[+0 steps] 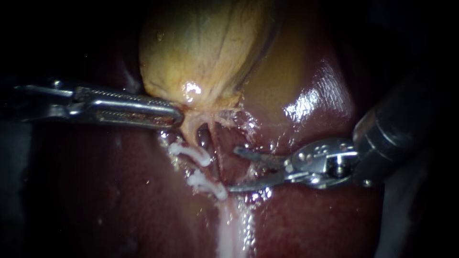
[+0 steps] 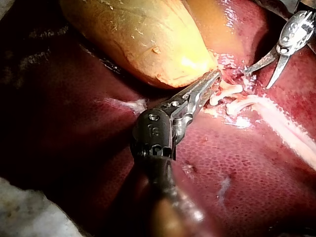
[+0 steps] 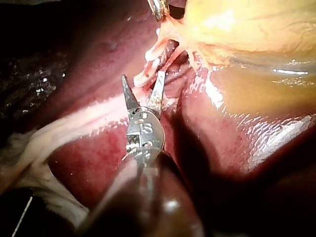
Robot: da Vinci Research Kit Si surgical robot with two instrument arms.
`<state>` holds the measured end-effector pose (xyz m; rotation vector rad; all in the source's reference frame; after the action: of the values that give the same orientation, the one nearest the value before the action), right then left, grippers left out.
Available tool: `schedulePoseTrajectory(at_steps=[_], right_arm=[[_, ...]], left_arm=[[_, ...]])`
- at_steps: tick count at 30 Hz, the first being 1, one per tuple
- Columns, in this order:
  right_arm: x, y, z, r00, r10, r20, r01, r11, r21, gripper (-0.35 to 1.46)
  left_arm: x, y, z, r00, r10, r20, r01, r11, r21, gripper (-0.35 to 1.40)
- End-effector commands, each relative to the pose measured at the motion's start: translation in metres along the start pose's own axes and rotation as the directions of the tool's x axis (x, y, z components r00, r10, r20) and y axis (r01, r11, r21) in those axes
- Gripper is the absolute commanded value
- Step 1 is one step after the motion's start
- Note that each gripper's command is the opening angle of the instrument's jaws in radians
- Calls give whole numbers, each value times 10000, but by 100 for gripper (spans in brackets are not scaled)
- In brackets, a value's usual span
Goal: Go to the cutting position left tube
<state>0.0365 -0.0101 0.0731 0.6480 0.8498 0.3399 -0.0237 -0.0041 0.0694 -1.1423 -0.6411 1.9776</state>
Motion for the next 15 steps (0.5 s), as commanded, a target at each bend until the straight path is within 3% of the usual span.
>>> schedulePoseTrajectory(at_steps=[1,4,7,15], right_arm=[[1,0,2,10000,57,61,-57,10000,43,135],[2,2,9,9994,82,331,-85,9999,111,135],[1,5,17,9993,135,339,-143,9996,247,135],[-17,17,36,9967,343,737,-365,9989,287,136]], left_arm=[[0,0,0,10000,0,0,0,10000,9,-35],[0,0,0,10000,-1,-1,1,10000,11,-35],[0,1,0,10000,-1,-1,1,10000,12,-35],[0,1,0,10000,-1,-2,1,10000,15,-35]])
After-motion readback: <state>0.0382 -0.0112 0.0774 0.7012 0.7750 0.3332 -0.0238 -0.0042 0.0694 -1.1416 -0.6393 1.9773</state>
